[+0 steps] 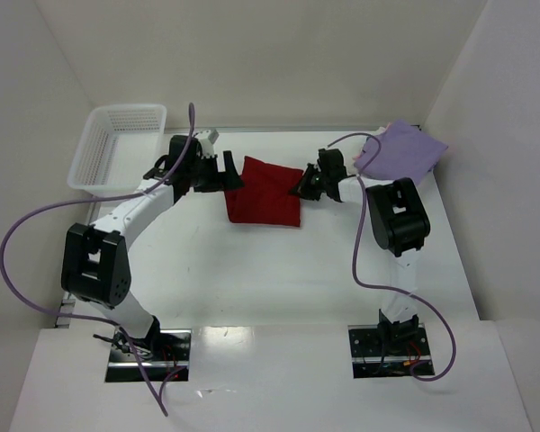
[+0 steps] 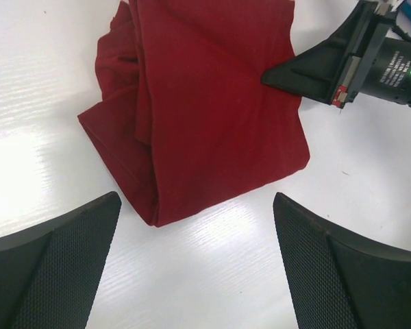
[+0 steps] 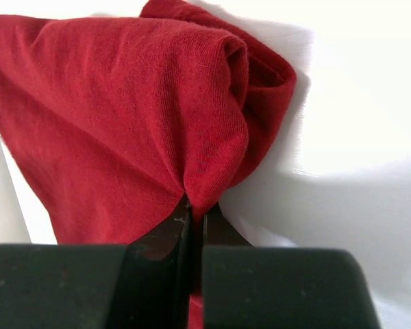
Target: Fold and stack the t-shirts
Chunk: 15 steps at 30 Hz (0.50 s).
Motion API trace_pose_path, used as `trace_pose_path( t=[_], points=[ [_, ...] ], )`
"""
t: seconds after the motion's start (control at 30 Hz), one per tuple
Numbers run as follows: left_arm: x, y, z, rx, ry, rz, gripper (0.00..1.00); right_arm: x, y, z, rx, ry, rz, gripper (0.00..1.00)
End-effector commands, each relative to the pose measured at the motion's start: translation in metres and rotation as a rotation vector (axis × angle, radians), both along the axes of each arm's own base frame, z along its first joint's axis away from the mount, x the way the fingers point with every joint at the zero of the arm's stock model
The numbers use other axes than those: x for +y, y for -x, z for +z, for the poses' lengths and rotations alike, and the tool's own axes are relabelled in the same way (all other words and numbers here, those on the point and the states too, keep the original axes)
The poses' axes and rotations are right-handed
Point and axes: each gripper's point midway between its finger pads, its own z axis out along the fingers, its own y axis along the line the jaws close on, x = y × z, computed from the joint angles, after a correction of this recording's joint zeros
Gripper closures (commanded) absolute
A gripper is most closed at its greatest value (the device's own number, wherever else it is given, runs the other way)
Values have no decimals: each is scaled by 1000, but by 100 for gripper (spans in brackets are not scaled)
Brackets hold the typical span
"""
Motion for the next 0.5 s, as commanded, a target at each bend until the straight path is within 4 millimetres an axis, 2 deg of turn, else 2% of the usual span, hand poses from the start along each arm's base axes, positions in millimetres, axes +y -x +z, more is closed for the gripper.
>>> trace_pose_path(
  t=[0.0, 0.03, 0.07, 0.1, 0.13, 0.17, 0.27, 0.37, 0.43, 0.47],
  points=[
    [4, 2, 33, -83, 35, 7, 0, -19, -6, -6, 21, 137, -42, 100],
    [4, 2, 33, -83, 35, 7, 0, -22, -13, 8, -12, 152, -51, 100],
    [9, 4, 35, -87, 36, 16, 0, -26, -12, 13, -6, 180, -53, 100],
    [9, 6, 42, -102, 39, 16, 0, -31, -26, 27, -50, 220, -70, 100],
    [10, 7, 38, -94, 37, 16, 0, -32, -31, 38, -70, 236, -69, 100],
    [14, 7, 44, -108, 40, 27, 0, -36, -39, 52, -83, 242, -71, 100],
    [15, 11, 49, -120, 43, 27, 0, -45, -52, 76, -129, 264, -80, 100],
    [18, 11, 54, -135, 43, 23, 0, -64, -73, 114, -204, 270, -108, 100],
    [23, 11, 52, -130, 35, 28, 0, -73, -78, 131, -233, 293, -113, 100],
    [25, 11, 52, -129, 41, 27, 0, -80, -88, 151, -274, 291, -128, 100]
  ],
)
